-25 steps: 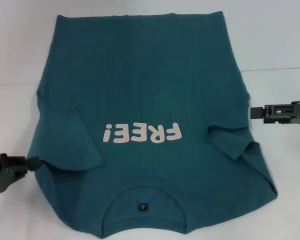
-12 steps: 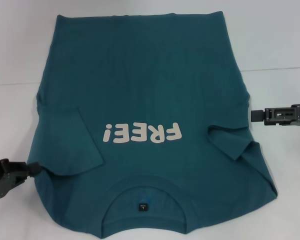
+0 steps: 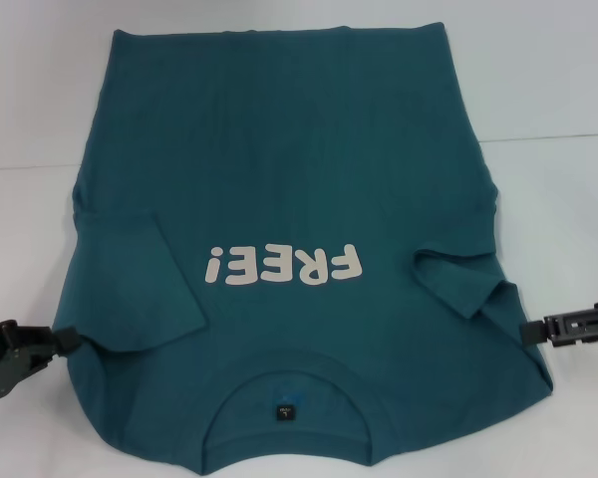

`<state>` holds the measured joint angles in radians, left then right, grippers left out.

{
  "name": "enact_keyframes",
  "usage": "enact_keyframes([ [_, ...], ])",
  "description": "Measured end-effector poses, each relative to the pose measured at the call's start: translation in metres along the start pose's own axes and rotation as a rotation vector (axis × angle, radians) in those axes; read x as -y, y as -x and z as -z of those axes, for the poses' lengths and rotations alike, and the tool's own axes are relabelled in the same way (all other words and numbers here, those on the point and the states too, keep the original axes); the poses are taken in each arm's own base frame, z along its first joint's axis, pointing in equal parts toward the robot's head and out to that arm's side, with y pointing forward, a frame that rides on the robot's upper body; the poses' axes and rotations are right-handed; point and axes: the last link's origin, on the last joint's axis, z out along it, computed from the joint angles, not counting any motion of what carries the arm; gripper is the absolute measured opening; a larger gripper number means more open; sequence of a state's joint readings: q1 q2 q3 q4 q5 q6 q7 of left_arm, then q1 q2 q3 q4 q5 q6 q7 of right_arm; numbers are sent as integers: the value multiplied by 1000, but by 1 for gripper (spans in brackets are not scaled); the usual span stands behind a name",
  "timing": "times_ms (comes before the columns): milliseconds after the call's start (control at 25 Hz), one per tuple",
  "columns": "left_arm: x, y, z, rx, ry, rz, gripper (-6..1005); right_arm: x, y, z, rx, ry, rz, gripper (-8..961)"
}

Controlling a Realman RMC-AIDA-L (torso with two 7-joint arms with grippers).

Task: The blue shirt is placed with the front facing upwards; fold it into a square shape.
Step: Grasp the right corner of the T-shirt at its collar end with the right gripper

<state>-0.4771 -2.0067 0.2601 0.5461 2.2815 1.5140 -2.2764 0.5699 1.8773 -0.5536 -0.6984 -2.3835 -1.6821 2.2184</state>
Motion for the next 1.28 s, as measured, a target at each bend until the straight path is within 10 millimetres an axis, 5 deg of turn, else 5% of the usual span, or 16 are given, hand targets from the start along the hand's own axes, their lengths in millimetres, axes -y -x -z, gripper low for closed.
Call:
enact_keyframes([
  [680,3,0,-1,-12,-12,6,3,19,-13,3,-24,-103,-216,916],
  [1280,4,2,-2,-16,-18,11,3,21,-11,-15,-58,-148,-183,914],
])
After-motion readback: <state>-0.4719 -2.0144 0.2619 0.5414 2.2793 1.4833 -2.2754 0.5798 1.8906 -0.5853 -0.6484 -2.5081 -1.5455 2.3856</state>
